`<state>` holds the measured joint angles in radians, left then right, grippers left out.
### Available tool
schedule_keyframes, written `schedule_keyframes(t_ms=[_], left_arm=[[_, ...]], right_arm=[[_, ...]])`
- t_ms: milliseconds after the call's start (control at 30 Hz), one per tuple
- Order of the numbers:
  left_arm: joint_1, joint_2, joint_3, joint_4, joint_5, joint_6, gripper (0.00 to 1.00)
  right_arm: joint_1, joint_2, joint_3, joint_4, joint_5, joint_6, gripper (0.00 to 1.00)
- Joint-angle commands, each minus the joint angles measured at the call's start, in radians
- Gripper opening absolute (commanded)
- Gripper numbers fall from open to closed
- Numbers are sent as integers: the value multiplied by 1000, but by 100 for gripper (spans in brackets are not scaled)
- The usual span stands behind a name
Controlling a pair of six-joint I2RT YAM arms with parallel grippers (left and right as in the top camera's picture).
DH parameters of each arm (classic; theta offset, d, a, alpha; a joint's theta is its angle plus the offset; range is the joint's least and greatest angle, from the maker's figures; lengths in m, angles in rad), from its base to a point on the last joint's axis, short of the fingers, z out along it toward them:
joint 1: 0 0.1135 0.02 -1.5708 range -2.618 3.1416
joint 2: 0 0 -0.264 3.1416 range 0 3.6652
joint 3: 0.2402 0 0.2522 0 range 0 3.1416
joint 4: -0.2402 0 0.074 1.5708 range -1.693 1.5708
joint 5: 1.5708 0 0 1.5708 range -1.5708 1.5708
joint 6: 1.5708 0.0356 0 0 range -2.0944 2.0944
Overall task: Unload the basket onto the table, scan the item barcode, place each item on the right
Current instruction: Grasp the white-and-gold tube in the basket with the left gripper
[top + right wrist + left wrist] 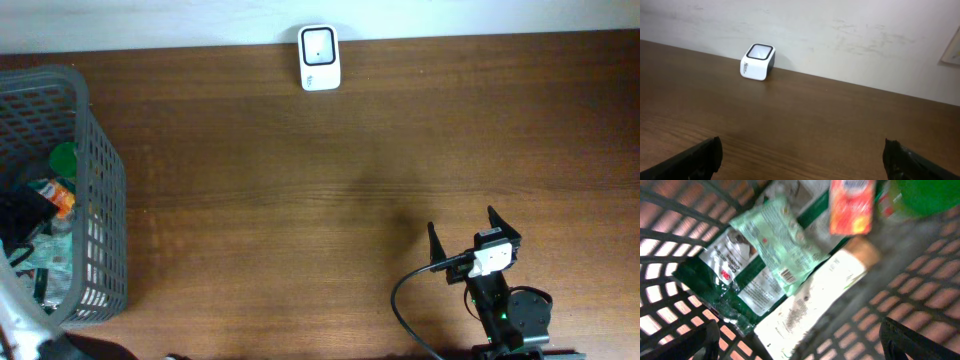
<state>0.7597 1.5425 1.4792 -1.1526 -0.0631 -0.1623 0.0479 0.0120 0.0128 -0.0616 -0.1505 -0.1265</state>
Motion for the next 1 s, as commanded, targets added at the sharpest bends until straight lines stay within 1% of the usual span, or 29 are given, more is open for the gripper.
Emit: schedule_keyframes(t_ms=[0,100,133,167,233,267,300,400,467,533,567,600,633,667,733,767,833,867,900,933,967], left_arm=[[5,130,-52,3,74,140,100],[2,226,-54,16,187,220,96],[-5,251,-54,17,195,256,95],[-20,281,-54,16,194,290,91],[-41,316,-55,17,167,291,84],[-48,328,-56,17,145,291,84],[-53,342,-56,16,126,291,77],[-54,359,-61,16,117,283,64],[-54,360,-82,30,53,234,61],[-55,360,-102,60,40,218,58],[-55,360,-105,64,40,215,54],[-55,360,-105,70,40,215,45],[-55,360,-105,79,40,215,39],[-55,360,-106,96,40,215,39],[-61,361,-125,143,41,214,42],[-67,361,-137,155,40,211,40],[-80,361,-143,158,40,212,31],[-86,361,-142,162,40,212,23],[-90,361,-140,167,40,212,9],[-90,361,-133,167,41,212,0],[-90,361,-116,156,41,212,0]], right_arm=[[5,-8,-7,-3,5,12,98],[5,-8,-7,-3,5,12,98],[5,-8,-7,-3,5,12,98],[5,-8,-7,-3,5,12,98],[5,-8,-7,-3,5,12,98],[5,-8,-7,-3,5,12,98],[5,-8,-7,-3,5,12,98],[5,-8,-7,-3,5,12,98],[5,-8,-7,-3,5,12,98],[5,-8,-7,-3,5,12,98],[5,-8,-7,-3,5,12,98],[5,-8,-7,-3,5,12,98],[5,-8,-7,-3,5,12,98],[5,-8,-7,-3,5,12,98],[5,-8,-7,-3,5,12,98],[5,-8,-7,-3,5,12,98],[5,-8,-7,-3,5,12,98],[5,-8,-7,-3,5,12,98],[5,-8,-7,-3,5,12,98],[5,-8,-7,-3,5,12,98],[5,-8,-7,-3,5,12,98]])
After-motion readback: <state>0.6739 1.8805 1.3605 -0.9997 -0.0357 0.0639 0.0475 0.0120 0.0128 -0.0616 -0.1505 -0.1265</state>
